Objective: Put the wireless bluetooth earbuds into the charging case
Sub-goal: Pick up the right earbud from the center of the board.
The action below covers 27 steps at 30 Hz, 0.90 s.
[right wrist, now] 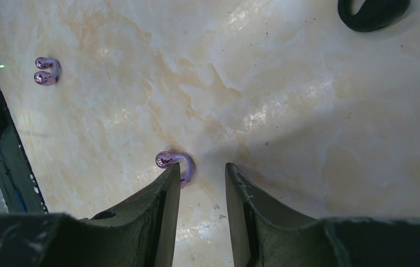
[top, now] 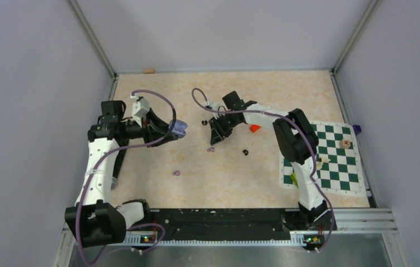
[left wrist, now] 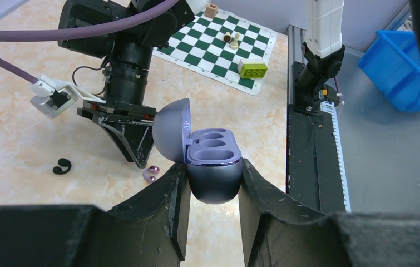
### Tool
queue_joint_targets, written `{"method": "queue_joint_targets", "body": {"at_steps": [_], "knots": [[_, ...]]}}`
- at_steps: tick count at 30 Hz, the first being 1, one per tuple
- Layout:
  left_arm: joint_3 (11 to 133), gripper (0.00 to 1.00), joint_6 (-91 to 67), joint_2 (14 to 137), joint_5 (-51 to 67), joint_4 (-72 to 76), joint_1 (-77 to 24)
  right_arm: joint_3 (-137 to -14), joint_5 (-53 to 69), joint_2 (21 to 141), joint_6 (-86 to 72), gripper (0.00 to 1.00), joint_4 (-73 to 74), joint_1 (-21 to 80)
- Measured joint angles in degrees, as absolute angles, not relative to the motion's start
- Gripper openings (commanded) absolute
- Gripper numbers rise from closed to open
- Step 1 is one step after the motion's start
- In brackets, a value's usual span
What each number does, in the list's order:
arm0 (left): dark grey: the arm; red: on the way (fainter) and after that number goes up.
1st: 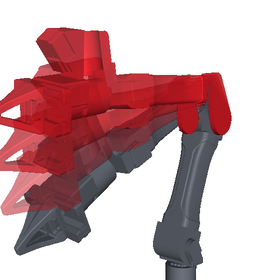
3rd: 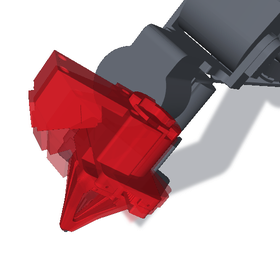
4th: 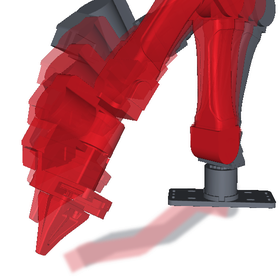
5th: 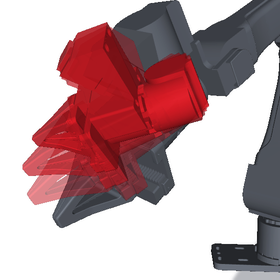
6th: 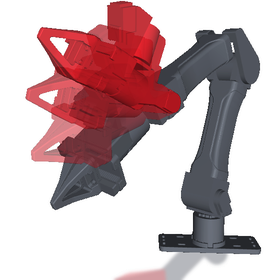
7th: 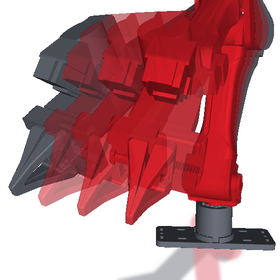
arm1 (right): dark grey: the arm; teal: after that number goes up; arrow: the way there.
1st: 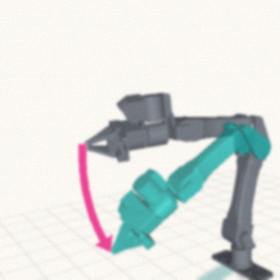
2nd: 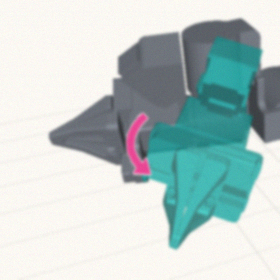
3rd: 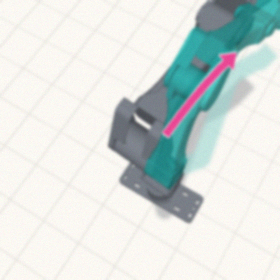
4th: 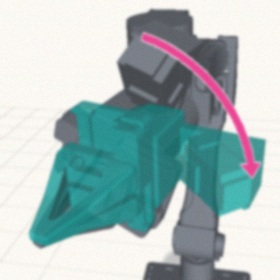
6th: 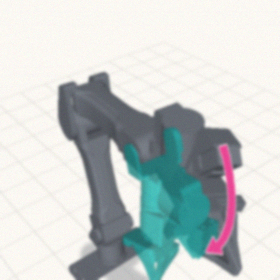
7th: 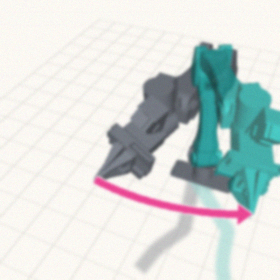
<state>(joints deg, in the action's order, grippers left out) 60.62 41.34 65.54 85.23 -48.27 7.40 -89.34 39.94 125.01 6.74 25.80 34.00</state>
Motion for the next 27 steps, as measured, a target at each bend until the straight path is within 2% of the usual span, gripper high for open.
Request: {"method": "queue_joint_targets", "body": {"at_steps": [9,27], "knots": [[60.6,0.00,41.4,65.5,85.3,-48.2,7.4,-90.0,40.1,125.3,9.6,0.32,27.5,34.8],[60.6,0.00,41.4,65.5,85.3,-48.2,7.4,-90.5,41.3,125.3,14.0,0.35,30.7,35.7]]}}
